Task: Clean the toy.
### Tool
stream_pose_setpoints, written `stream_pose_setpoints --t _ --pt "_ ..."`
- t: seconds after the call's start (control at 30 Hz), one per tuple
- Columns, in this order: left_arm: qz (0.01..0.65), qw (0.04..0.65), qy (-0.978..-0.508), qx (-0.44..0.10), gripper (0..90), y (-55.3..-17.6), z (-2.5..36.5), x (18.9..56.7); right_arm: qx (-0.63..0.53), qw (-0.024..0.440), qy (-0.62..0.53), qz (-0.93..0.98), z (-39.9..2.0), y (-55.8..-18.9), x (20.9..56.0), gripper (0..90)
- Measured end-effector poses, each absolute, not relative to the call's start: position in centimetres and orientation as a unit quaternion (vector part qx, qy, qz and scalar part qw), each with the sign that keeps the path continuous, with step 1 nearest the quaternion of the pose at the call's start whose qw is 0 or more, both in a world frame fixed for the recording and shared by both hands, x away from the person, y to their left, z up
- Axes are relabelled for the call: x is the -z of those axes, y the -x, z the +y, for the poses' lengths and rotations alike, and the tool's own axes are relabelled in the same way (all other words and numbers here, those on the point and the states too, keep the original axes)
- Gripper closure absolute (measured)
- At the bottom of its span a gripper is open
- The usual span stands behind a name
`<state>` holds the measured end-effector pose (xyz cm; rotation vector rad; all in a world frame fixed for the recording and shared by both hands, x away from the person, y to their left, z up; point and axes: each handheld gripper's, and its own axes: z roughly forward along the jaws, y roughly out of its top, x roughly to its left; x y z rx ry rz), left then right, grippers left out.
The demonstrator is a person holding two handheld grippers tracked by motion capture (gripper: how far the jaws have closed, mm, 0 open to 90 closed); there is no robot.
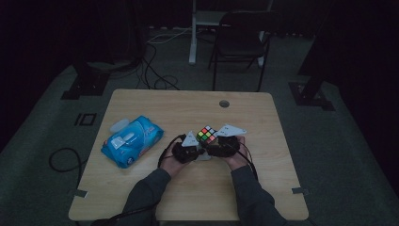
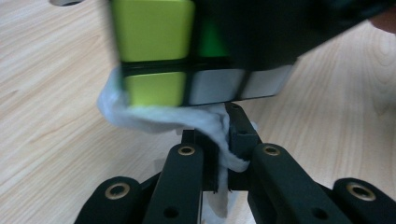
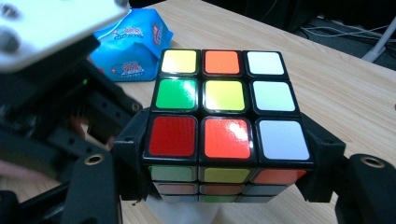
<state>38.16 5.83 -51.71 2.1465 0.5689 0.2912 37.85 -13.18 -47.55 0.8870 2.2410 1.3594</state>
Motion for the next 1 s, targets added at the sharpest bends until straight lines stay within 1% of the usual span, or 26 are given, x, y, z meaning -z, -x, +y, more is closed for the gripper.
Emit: stream_pose_setpoints --t 0.33,0.8,1.0 --pt "0.217 0.437 -0.867 -0.105 86.8 -37.7 5.2 52.3 -0.483 0.184 -0.316 0.796 -13.0 -38.0 47.6 34.1" --pt "0.255 0.447 -0.847 -0.134 86.8 -38.8 7.5 51.2 -0.479 0.188 -0.323 0.794 -14.1 -37.7 47.9 34.1" --pt "0.259 0.447 -0.845 -0.140 86.9 -38.7 7.8 51.1 -0.476 0.190 -0.330 0.793 -14.4 -37.8 48.0 34.1"
